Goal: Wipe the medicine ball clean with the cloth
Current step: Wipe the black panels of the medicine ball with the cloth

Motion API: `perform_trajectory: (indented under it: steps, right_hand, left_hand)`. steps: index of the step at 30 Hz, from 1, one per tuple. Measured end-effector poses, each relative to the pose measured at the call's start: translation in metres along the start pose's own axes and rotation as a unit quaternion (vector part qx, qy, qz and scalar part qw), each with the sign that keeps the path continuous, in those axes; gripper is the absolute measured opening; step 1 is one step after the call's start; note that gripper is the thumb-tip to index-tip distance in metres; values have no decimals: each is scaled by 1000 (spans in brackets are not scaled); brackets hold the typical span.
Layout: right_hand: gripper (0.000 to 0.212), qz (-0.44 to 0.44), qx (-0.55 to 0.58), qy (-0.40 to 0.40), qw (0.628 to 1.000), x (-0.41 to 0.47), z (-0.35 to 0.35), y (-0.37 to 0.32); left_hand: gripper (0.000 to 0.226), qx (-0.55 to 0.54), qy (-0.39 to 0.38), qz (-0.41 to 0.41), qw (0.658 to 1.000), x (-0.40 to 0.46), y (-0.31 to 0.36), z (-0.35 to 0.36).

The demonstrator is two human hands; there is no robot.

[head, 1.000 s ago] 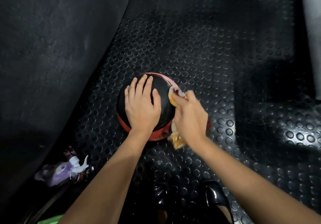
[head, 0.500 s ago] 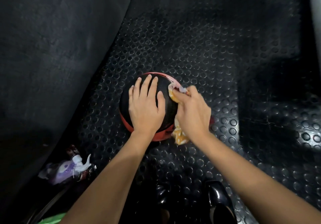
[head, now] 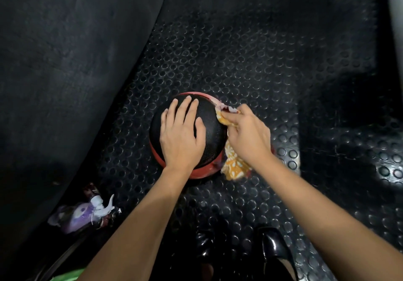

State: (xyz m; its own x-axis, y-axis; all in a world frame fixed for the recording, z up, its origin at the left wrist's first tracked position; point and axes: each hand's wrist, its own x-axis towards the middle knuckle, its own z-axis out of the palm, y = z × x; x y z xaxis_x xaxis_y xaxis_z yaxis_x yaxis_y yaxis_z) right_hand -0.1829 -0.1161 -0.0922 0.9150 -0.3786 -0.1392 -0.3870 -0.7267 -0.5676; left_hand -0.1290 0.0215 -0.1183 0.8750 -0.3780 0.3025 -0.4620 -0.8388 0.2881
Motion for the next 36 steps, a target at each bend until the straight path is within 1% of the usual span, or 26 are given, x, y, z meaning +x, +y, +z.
perform_trajectory:
  steps: [3, 6, 10, 13, 15, 17, 20, 22, 25, 27, 29, 32, 34, 36]
  right_hand:
    - [41, -12, -37, -36, 999, 41, -3, -8]
    - [41, -13, -15, -85, 996, 61, -10, -3]
    - [41, -21, 22, -65, 997, 21, -8, 13]
    - [40, -6, 28, -48, 998, 2, -4, 17]
    - [39, -6, 25, -51, 998, 16, -5, 13]
    - [37, -20, 0, -71, 997, 42, -5, 8]
    - [42, -19, -21, -105, 994, 70, -8, -1]
    - [44, -28, -10, -99, 995, 61, -9, -2]
    - [43, -25, 14, -63, 998, 27, -10, 5]
    - [43, -24, 5, -45, 999, 5, -7, 7]
    - [42, -17, -20, -24, 999, -3, -5, 4]
    - [43, -26, -52, -10, 998, 16, -5, -4]
    - [43, -34, -70, -31, 996, 40, -8, -9]
    - [43, -39, -73, -46, 996, 50, -11, -12]
  left_hand:
    - [45, 18, -1, 26, 1000, -4, 5, 1]
    - [45, 12, -1, 15, 1000, 0, 7, 2]
    - [46, -18, 5, -17, 1000, 8, 2, 0]
    - [45, -14, 5, -7, 1000, 3, -1, 0]
    - [45, 2, 6, 10, 1000, -3, 3, 0]
    - [45, 18, 5, 28, 999, -7, 8, 1]
    - [46, 21, -1, 32, 999, -5, 8, 0]
    - [46, 6, -2, 12, 1000, 1, 6, 0]
    - [45, -15, 2, -13, 1000, 9, 3, 1]
    - [45, -22, 3, -22, 1000, 10, 2, 1]
    - [45, -16, 0, -12, 1000, 6, 4, 1]
    - [44, 2, -7, 13, 1000, 1, 10, 2]
    - [44, 9, -7, 15, 1000, 2, 12, 3]
    - [44, 4, -4, -1, 1000, 5, 11, 3]
